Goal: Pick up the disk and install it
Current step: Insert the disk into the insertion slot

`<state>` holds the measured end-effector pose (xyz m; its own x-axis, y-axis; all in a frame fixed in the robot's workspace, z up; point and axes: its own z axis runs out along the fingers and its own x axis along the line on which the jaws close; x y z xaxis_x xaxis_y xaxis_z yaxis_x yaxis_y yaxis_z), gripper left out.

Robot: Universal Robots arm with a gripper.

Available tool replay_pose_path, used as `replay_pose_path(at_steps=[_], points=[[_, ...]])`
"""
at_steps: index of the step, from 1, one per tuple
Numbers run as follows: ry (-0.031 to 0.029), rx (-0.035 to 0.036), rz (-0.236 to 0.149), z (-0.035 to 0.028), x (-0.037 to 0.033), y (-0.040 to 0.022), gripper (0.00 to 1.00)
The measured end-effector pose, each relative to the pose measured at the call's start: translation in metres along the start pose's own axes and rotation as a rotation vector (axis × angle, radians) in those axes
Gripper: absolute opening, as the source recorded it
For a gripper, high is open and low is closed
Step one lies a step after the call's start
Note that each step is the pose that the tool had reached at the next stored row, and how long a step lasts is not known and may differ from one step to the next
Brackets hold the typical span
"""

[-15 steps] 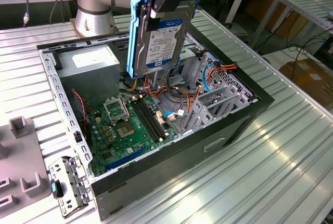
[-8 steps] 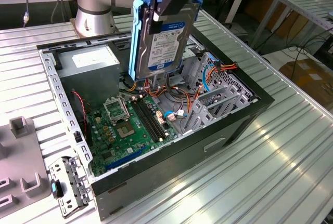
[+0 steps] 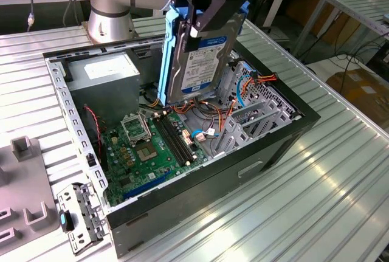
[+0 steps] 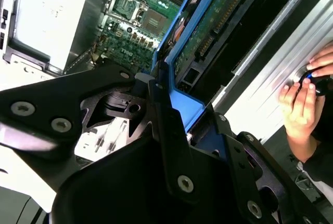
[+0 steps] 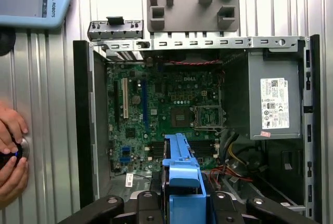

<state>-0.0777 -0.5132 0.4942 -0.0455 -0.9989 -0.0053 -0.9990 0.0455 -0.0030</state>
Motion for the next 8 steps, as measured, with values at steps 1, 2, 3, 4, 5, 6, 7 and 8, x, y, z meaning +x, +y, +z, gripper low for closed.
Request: replay_pose_path(at_steps=[1, 2, 3, 4, 5, 6, 7, 8], points=[[0.0001, 0.0, 0.0, 0.0002, 0.0019, -0.0009, 0.37], [0.0, 0.0, 0.0, 0.0003, 0.003, -0.0021, 0.37], [0.0001, 0.0, 0.0, 0.0004, 0.0038, -0.0047, 0.37], [0.0, 0.0, 0.0, 0.0005, 0.0042, -0.0068, 0.37], [0.0002, 0.0, 0.0, 0.0006, 0.0046, -0.0107, 0.37], [0.0004, -0.0001, 0.0, 0.0006, 0.0048, -0.0131, 0.37], [-0.0001, 0.0001, 0.0, 0.0011, 0.0051, -0.02, 0.37], [0.0001, 0.0, 0.0, 0.0012, 0.0051, -0.0252, 0.37]])
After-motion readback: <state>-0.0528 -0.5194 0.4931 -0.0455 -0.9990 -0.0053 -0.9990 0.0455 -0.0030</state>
